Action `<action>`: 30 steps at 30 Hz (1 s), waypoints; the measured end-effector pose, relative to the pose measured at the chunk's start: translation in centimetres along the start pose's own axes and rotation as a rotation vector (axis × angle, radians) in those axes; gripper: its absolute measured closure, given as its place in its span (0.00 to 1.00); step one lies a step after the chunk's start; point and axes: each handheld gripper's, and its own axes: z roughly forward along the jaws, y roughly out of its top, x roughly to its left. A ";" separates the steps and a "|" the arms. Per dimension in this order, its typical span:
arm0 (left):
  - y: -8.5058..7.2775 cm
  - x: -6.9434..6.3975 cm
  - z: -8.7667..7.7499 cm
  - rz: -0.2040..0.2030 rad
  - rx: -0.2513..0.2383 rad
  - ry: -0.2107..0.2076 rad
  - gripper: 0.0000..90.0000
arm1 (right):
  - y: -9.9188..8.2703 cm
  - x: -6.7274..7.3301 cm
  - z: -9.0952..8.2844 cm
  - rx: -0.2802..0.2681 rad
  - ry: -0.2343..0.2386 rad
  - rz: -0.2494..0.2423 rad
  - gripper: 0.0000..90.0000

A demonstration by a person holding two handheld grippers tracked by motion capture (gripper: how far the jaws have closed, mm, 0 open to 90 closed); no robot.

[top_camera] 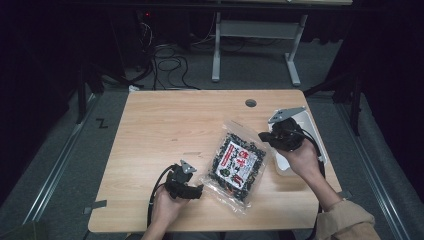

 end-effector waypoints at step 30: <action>0.0 -0.1 0.0 0.005 -0.001 0.002 0.27 | 3.5 -0.2 -4.5 -0.080 -0.042 -0.041 1.00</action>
